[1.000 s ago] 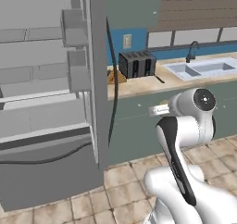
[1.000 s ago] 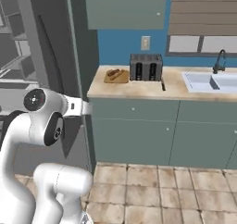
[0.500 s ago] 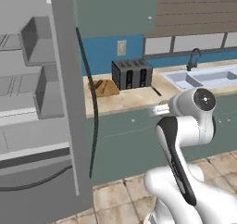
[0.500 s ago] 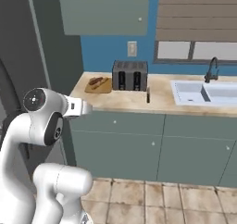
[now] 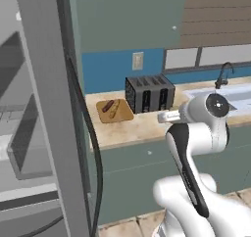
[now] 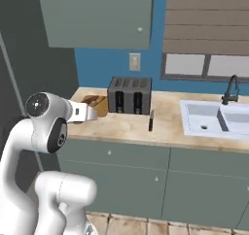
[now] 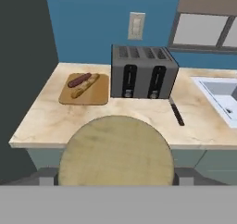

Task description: Retrieve the sausage and cheese from the fridge and place them on the cutting board on the counter.

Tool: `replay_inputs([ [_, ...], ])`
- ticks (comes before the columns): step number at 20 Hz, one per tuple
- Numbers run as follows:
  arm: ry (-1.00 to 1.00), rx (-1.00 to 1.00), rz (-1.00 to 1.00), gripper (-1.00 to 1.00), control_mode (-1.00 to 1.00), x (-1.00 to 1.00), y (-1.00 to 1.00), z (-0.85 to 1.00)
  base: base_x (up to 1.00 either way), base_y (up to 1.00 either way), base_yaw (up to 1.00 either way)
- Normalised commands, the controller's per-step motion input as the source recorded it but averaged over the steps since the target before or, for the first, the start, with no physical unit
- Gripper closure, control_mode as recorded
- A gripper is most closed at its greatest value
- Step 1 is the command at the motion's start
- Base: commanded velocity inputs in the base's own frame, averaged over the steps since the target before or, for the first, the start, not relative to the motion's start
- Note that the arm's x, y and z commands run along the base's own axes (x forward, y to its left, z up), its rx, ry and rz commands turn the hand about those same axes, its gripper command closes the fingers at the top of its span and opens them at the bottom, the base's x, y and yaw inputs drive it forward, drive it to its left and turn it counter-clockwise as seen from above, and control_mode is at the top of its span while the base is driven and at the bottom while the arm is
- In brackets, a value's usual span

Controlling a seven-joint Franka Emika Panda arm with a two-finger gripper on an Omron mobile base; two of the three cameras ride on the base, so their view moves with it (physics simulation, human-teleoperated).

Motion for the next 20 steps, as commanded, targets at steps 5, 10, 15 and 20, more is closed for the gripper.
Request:
replay_inputs([
  [5, 0.00, 0.00, 0.00, 1.00, 1.00, 0.00, 0.00, 0.00, 0.74, 0.00, 0.31],
  [10, 0.00, 0.00, 0.00, 1.00, 1.00, 0.00, 0.00, 0.00, 0.69, -0.05, 0.30],
  [15, 0.00, 0.00, 0.00, 1.00, 1.00, 0.00, 0.00, 0.00, 0.59, -0.01, 0.09],
  [20, 0.00, 0.00, 0.00, 1.00, 1.00, 0.00, 0.00, 0.00, 0.06, 0.00, 0.01],
])
